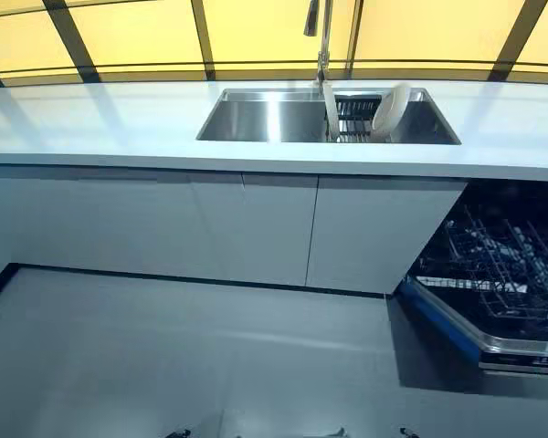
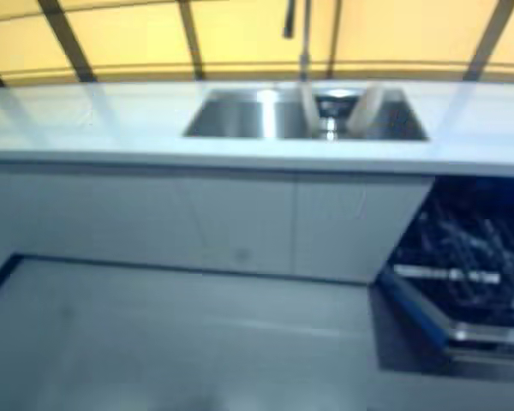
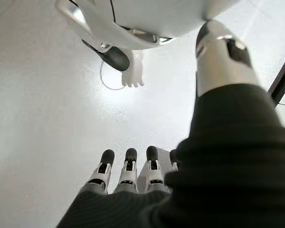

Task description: Take plates into dishwasher

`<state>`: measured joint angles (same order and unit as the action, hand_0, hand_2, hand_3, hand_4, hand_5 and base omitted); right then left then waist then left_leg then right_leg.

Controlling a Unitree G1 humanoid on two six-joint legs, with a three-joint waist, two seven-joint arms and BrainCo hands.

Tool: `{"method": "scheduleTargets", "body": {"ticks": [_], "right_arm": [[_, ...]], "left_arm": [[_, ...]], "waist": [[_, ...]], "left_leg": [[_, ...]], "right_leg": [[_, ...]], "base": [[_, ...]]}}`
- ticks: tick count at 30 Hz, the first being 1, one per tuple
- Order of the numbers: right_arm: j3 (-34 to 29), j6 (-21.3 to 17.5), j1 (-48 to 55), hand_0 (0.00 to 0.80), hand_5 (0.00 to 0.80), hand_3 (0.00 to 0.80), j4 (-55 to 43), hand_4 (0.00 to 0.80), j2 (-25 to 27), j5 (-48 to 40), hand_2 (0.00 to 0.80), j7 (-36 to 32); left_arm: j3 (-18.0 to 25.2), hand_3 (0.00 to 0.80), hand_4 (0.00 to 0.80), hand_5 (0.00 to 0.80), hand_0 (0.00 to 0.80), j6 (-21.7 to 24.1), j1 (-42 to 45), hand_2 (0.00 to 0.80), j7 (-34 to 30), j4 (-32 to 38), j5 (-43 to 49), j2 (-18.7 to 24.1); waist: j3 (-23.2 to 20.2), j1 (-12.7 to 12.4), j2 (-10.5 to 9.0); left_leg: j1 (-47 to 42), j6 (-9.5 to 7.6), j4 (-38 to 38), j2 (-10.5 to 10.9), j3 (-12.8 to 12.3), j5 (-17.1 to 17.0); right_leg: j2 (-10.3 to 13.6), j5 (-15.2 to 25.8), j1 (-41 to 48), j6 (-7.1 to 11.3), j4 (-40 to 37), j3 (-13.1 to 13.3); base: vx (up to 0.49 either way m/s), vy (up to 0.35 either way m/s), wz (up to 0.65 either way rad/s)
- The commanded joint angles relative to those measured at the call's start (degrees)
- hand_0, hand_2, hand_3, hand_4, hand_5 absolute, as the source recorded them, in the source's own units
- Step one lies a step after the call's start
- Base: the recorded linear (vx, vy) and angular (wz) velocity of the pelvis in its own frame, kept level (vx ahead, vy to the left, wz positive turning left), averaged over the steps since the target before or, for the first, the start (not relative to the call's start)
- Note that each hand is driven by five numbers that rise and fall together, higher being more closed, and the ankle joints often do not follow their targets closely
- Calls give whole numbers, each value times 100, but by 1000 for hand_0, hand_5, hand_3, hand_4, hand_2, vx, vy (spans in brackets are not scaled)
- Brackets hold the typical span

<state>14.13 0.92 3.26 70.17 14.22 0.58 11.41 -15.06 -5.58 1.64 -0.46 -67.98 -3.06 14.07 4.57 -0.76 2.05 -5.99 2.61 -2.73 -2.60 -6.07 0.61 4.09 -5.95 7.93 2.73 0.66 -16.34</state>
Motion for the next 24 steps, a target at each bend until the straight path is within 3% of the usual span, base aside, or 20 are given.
{"method": "scheduleTargets", "body": {"ticks": [1,9,20,24], "right_arm": [[103,44,-352,0,0,0,204,0,-1,119,0,5],[201,70,-384,0,0,0,106,0,21,424,0,-44],[410,497,-443,0,0,0,78,0,-19,770,0,-435],[431,607,-504,0,0,0,80,0,3,916,0,-405]], "left_arm": [[-84,0,0,0,0,-64,-264,0,-22,-248,80,-21],[-81,0,0,0,0,-99,-270,0,-196,-224,30,-12],[-132,0,0,0,0,-176,-387,0,-223,-124,212,91],[-90,0,0,0,0,-421,-407,0,-230,-145,36,74]], "waist": [[57,5,-199],[76,-2,-203],[57,-73,-224],[68,-95,-208]], "left_leg": [[-80,-364,-143,458,-152,209],[-64,-362,-140,447,-167,203],[-10,-341,-159,452,-117,113],[15,-361,-155,451,-83,110]], "right_leg": [[-65,409,-249,242,-138,74],[-66,409,-271,246,-117,78],[-50,427,-281,256,-82,39],[-76,349,-310,212,-3,1]], "base": [[0,0,0],[0,0,0],[14,-25,1],[15,-38,3]]}}
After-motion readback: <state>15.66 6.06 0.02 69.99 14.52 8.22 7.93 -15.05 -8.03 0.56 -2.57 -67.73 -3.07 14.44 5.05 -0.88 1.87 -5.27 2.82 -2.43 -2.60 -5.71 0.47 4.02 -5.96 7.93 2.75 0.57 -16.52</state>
